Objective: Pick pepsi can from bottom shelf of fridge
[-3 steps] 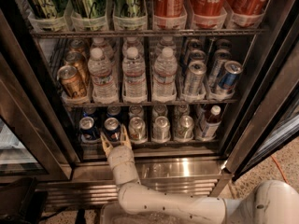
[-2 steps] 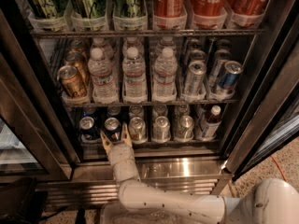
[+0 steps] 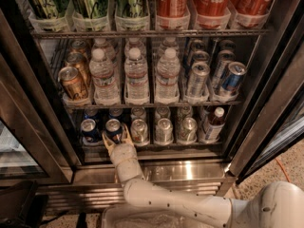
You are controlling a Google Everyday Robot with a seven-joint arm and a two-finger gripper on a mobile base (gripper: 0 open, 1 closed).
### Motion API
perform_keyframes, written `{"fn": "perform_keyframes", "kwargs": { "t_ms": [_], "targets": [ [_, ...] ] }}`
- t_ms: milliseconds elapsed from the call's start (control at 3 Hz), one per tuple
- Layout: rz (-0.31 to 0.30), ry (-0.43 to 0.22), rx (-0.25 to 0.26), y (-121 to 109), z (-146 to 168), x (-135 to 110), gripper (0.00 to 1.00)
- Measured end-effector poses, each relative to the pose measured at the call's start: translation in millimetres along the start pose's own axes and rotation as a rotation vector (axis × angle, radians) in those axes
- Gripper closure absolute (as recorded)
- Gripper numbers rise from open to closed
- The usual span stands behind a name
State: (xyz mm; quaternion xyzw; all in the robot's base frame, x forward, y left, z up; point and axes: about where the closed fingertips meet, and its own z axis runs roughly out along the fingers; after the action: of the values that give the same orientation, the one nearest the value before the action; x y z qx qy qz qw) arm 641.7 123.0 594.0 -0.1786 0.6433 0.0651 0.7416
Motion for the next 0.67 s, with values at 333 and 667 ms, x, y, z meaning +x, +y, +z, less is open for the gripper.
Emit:
{"fn": "perform_keyframes", "kwargs": {
  "t_ms": [333,667],
  "targets": [
    [0.000,0.000,-0.001,0.2,0.1,0.0,0.96],
    [0.000,0.000,-0.001,0.2,0.1,0.0,1.00]
  ]
}}
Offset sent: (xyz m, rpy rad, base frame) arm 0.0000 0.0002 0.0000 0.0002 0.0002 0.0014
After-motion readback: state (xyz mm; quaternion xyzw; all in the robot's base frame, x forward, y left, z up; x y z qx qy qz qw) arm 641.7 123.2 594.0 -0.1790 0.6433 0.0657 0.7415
